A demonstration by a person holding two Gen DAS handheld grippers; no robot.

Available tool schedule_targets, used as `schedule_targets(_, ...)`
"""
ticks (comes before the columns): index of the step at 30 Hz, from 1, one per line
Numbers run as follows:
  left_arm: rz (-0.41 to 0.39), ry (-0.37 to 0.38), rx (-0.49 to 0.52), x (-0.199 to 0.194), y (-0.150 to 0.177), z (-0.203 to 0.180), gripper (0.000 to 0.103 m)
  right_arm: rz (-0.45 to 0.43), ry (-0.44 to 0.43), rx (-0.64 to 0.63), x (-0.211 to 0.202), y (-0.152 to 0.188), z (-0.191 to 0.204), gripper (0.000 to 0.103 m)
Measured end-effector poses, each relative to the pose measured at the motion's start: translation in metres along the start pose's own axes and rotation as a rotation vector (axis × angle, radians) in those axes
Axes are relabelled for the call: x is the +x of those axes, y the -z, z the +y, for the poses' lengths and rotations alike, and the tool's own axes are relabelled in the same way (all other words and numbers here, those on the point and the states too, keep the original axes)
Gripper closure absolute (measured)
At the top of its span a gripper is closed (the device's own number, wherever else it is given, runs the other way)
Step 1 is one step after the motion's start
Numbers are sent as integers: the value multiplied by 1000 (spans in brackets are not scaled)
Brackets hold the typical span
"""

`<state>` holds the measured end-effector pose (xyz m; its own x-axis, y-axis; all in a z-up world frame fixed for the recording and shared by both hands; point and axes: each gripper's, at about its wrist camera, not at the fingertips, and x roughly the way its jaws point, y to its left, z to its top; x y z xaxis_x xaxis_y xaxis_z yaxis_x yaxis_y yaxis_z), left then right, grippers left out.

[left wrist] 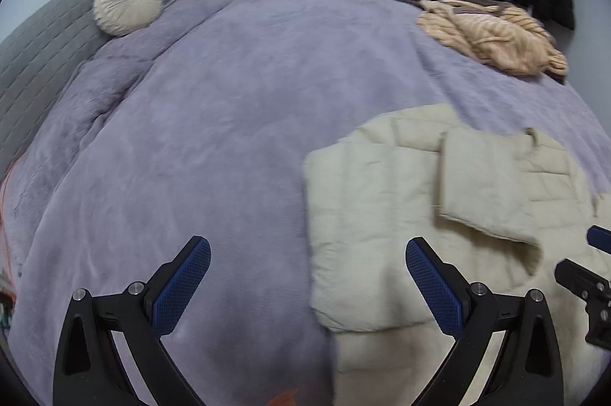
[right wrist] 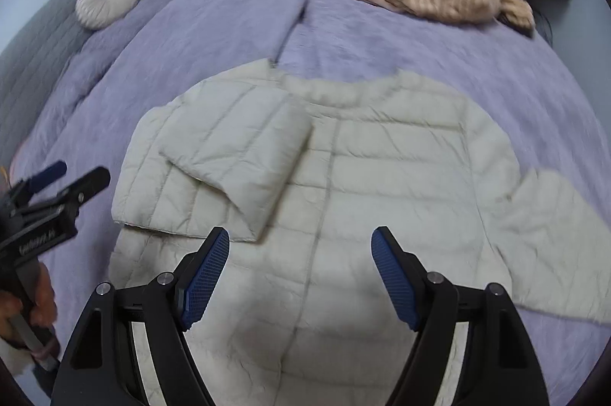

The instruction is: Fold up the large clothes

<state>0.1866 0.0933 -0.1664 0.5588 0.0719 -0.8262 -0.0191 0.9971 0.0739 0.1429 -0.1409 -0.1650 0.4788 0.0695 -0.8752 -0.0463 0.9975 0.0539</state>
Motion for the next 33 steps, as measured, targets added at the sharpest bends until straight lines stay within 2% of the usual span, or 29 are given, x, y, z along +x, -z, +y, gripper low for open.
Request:
schedule_targets(2, 45, -5, -25, 23, 4, 6, 1, 3, 60, -128, 19, -11, 36, 23)
schedule_targets(4, 71, -13, -8, 40, 9, 1, 1, 5, 150, -244, 41, -18, 65, 23)
schedule_targets(6, 85, -42, 21, 50, 17, -5, 1, -2, 265, -321, 62, -24, 81, 24)
schedule_targets(8, 101, -40, 23, 55, 22, -7, 1, -16, 366, -355, 77, -31, 85, 25)
schedule_targets(9, 105, -34, 18, 55, 24, -6, 1, -38, 411, -351, 79, -33, 82, 32)
schedule_targets(10, 108, -30, 17, 54, 25, -5, 1, -64, 439, -324, 76, -35, 75, 65)
schedule_targets(11, 109, -29, 19, 55, 25, -5, 1, -78, 427, -268, 71, -37, 64, 93)
schedule_targets(12, 111, -29, 25, 56, 25, -6, 1, -90, 381, -183, 64, -37, 48, 93)
schedule_targets(14, 116, -29, 38, 57, 25, -8, 1, -100, 228, 47, 49, -34, 8, 93)
schedule_targets(18, 115, -37, 63, 62, 27, -10, 1, -74, -50, 517, 53, -2, -76, 93)
schedule_targets(22, 111, -51, 73, 63, 26, -6, 1, -31, -206, 815, 74, 42, -123, 93)
schedule_targets(24, 107, -62, 68, 61, 22, -1, 1, -32, -235, 894, 75, 57, -136, 93)
schedule_targets(26, 100, -77, 61, 57, 17, 7, 1, -27, -230, 919, 71, 66, -142, 93)
schedule_targets(30, 69, -65, -12, 41, -2, 35, 1, 34, -130, 877, 50, 75, -148, 92)
schedule_targets(33, 53, -56, -71, 36, -18, 52, 1, 64, -104, 862, 25, 86, -151, 91)
